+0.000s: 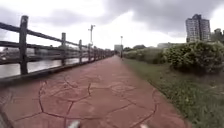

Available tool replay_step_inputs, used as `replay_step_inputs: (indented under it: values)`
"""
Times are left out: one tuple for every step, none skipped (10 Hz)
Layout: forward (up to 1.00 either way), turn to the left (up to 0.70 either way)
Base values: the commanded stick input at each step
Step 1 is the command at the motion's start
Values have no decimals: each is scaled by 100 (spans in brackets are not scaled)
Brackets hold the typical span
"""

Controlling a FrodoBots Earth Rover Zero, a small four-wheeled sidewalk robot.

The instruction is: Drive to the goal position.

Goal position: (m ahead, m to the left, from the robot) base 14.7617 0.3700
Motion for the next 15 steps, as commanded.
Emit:
replay_step_inputs:
  values:
    - [70,0]
    - [67,0]
    - [63,0]
    - [66,0]
    - [69,0]
    - [69,0]
    - [69,0]
    - [69,0]
    - [67,0]
    - [67,0]
    - [66,0]
    - [67,0]
    - [69,0]
    - [70,0]
    - [70,0]
